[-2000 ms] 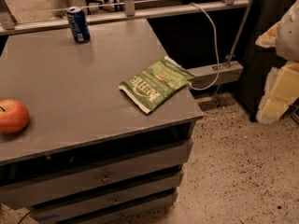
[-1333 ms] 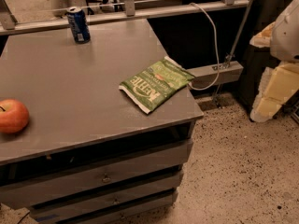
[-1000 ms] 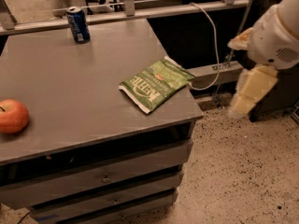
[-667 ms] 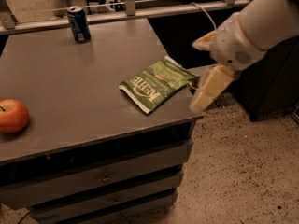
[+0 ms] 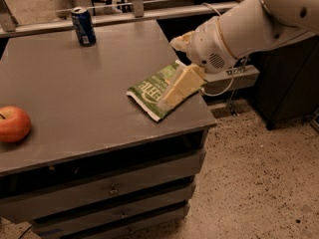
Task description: Move apple near pepsi can
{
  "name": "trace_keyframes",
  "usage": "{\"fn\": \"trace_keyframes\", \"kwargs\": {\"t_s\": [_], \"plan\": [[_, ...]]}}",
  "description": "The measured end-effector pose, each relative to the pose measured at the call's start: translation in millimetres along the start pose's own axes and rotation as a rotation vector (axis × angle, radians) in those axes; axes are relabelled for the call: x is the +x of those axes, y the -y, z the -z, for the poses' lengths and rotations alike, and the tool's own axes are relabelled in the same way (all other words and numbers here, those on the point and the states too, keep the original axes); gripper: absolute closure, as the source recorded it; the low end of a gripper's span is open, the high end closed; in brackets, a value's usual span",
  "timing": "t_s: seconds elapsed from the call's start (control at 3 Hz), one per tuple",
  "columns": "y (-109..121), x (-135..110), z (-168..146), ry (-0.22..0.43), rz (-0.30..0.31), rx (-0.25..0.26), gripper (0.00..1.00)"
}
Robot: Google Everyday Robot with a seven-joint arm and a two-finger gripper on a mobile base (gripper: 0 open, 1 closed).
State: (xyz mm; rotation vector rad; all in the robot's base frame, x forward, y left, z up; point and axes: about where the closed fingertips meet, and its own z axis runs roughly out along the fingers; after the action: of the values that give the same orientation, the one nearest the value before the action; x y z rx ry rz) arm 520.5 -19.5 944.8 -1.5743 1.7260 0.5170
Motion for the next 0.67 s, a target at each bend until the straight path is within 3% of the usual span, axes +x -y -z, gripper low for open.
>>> {"fn": "trace_keyframes", "kwargs": {"t_s": [0.33, 0.67], "plan": [[0, 1, 0, -0.005, 0.002, -0.001, 0.00], [1, -11, -29, 0.072, 0.032, -0.008, 0.00]]}}
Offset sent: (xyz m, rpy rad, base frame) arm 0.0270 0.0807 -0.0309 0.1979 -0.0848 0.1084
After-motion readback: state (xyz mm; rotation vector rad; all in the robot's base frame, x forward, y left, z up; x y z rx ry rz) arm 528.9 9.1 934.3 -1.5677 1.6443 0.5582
